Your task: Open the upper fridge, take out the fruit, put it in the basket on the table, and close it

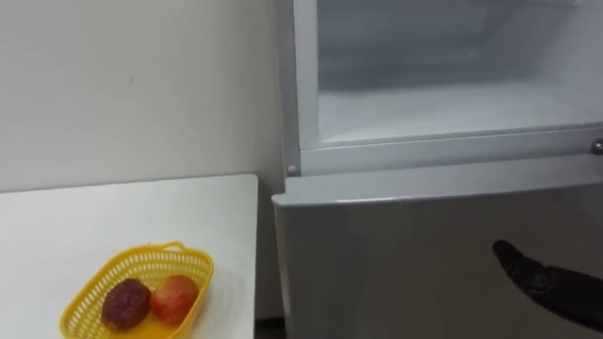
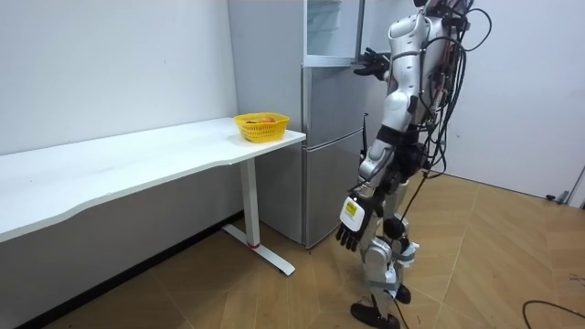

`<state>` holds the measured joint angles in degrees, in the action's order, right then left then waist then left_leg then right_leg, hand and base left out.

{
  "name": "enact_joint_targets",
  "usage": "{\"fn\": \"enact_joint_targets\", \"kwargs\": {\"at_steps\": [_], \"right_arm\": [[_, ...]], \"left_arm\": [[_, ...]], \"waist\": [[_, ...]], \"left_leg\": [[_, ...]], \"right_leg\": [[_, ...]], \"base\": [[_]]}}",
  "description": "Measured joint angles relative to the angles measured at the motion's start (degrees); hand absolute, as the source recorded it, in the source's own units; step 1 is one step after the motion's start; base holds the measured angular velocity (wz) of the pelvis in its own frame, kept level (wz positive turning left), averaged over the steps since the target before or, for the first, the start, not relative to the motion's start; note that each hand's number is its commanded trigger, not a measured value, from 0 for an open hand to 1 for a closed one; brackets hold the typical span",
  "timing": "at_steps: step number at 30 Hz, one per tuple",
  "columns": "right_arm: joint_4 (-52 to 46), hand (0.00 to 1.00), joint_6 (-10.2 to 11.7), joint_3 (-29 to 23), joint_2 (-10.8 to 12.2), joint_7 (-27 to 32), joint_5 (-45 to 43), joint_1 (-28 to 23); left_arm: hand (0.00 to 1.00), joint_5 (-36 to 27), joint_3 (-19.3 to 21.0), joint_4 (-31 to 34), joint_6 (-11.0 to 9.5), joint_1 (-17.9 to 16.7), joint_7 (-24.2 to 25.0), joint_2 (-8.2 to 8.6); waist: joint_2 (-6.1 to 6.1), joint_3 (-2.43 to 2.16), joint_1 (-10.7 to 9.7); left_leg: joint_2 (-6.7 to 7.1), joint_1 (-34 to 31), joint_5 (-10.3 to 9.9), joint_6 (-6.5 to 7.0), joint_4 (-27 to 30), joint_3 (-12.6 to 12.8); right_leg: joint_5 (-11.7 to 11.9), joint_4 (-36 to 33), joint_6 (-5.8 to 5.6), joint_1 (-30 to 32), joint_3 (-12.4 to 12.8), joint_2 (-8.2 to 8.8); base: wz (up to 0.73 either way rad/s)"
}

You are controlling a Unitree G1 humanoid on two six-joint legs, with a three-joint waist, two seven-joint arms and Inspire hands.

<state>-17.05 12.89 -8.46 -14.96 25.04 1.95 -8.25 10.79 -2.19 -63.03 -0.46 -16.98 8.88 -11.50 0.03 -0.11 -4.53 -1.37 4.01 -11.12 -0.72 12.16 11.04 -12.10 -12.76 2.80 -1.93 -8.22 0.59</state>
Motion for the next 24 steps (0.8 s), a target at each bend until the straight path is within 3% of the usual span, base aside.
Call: {"fn": "enact_joint_targets", "kwargs": {"at_steps": [8,16,22,24], "right_arm": [[0.64,0.0,0.63,0.63,0.31,1.9,-1.26,-2.72],[5.22,0.0,0.74,1.26,1.06,1.59,-0.9,-7.06],[10.76,0.0,0.79,2.23,1.87,0.15,3.39,-7.25],[13.24,0.0,0.77,2.25,2.14,0.37,9.27,-7.6]], "left_arm": [[0.0,0.01,-3.14,-0.11,0.04,0.99,-0.05,-0.09],[0.0,0.04,-3.53,-0.14,0.12,1.26,-0.42,-0.06],[0.0,-0.03,-3.56,-0.02,0.19,1.45,-0.38,-0.02],[0.0,-0.09,-3.63,0.68,0.2,1.52,-0.39,-0.02]], "waist": [[0.29,-0.04,0.1],[0.71,0.01,0.18],[1.22,0.03,-0.01],[1.35,-0.09,-0.14]], "left_leg": [[-0.05,0.68,-0.01,0.0,-0.77,1.06],[-0.24,0.75,-0.01,0.0,-0.87,1.68],[-0.31,0.43,-0.05,0.02,-0.93,2.61],[-0.36,-0.26,-0.24,-0.04,-0.78,2.62]], "right_leg": [[0.06,0.09,-0.02,-0.05,0.89,-0.49],[0.27,0.14,0.05,0.28,2.0,-0.58],[0.31,0.14,0.11,1.02,2.58,-0.63],[0.27,0.11,0.06,1.68,2.61,-0.61]], "base": [[-0.06],[-0.09],[-0.05],[0.0]]}}
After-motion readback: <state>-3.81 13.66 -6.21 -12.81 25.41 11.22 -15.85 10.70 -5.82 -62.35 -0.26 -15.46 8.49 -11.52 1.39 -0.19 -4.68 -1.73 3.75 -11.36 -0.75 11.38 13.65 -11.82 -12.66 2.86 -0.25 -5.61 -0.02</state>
